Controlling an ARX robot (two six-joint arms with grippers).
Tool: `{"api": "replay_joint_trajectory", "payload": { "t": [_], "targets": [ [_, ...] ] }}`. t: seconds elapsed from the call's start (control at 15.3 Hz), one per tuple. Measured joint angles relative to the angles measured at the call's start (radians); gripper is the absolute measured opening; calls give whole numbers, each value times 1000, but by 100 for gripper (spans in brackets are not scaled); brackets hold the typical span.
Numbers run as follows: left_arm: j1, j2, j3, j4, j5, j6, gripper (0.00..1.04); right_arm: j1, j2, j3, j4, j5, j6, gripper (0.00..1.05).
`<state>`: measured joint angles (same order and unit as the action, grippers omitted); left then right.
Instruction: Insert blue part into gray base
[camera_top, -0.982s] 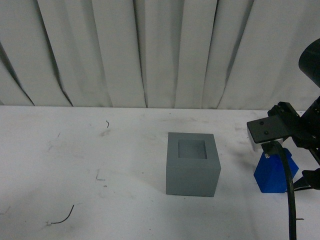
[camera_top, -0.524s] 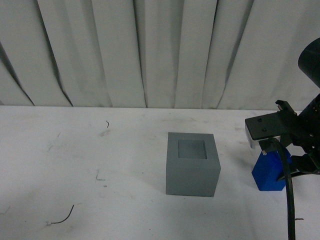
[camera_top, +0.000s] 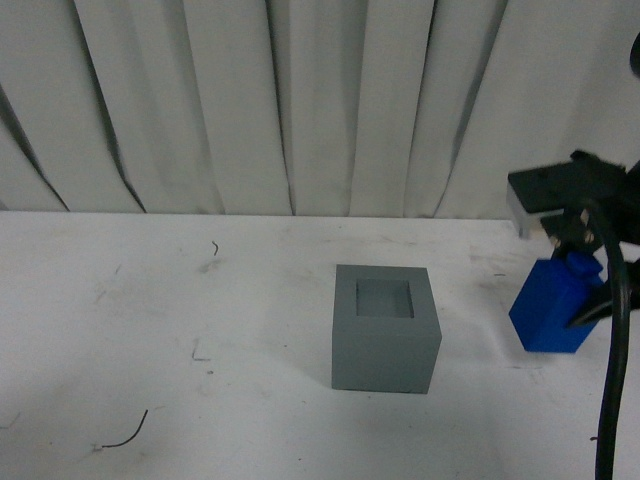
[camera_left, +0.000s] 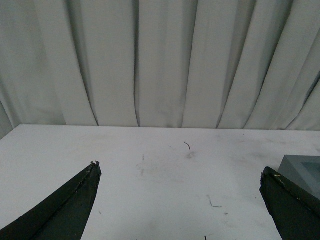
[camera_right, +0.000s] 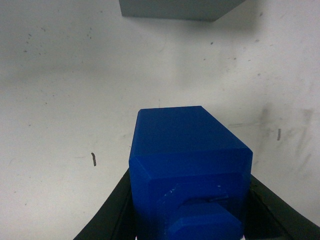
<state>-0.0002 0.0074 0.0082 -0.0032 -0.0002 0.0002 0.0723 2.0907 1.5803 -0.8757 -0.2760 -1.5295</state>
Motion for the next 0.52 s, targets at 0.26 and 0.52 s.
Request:
{"api": "replay_joint_trajectory", "payload": {
  "t": [0.26, 0.52],
  "targets": [
    [0, 0, 0, 0, 0, 0, 98, 41, -50, 176, -212, -51, 19, 47],
    [0, 0, 0, 0, 0, 0, 98, 74, -50, 406, -356, -71, 26, 47]
  ]
}}
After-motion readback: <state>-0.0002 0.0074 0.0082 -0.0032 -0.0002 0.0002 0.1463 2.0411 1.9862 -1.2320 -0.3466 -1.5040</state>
